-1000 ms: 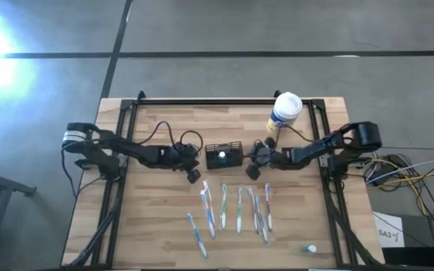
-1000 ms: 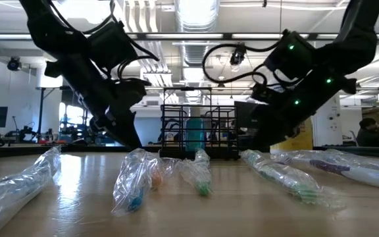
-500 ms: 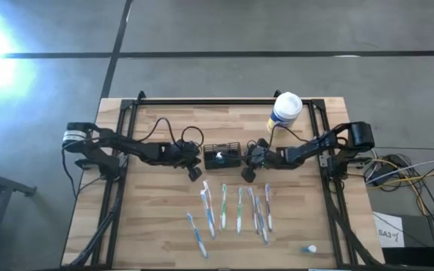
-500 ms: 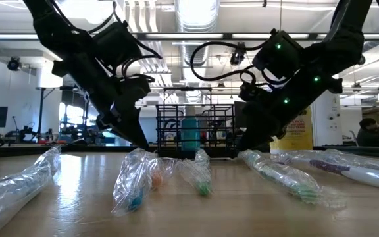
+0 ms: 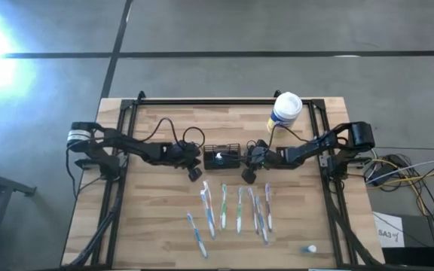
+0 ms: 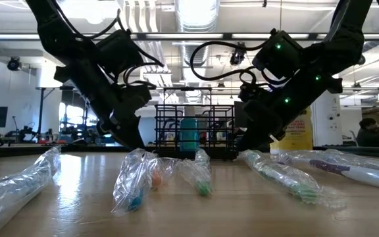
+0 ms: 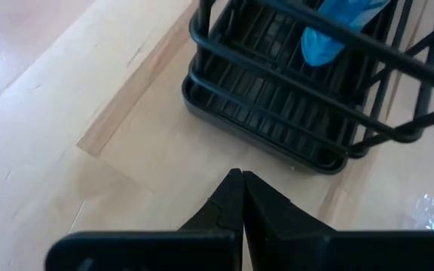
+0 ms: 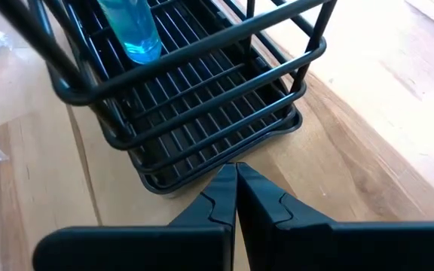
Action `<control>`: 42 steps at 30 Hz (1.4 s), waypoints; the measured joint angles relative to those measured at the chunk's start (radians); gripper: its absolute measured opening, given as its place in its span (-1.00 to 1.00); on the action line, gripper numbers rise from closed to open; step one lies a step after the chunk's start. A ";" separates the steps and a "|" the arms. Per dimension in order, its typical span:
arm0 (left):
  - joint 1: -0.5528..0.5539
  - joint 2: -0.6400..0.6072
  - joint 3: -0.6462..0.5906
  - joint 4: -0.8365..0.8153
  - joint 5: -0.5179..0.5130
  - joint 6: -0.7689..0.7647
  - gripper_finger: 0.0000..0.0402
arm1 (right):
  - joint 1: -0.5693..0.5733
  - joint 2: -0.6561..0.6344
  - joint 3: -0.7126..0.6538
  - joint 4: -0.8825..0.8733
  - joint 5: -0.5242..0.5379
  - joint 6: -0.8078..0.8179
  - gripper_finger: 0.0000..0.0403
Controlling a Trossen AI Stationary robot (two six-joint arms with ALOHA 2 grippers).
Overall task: Pick & Place toothbrushing station
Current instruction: Adjust the black wire organizer
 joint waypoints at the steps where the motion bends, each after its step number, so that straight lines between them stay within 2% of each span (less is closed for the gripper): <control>1: 0.000 0.001 0.000 0.009 0.000 0.003 -0.98 | 0.000 0.000 0.000 0.000 -0.003 -0.003 -0.96; 6: 0.000 0.001 0.000 0.025 0.033 0.001 -0.99 | 0.000 0.000 0.000 0.000 -0.008 -0.017 -0.96; 42: 0.006 -0.002 0.000 0.029 0.055 0.038 -0.99 | 0.007 -0.002 -0.001 -0.009 -0.071 -0.032 -0.96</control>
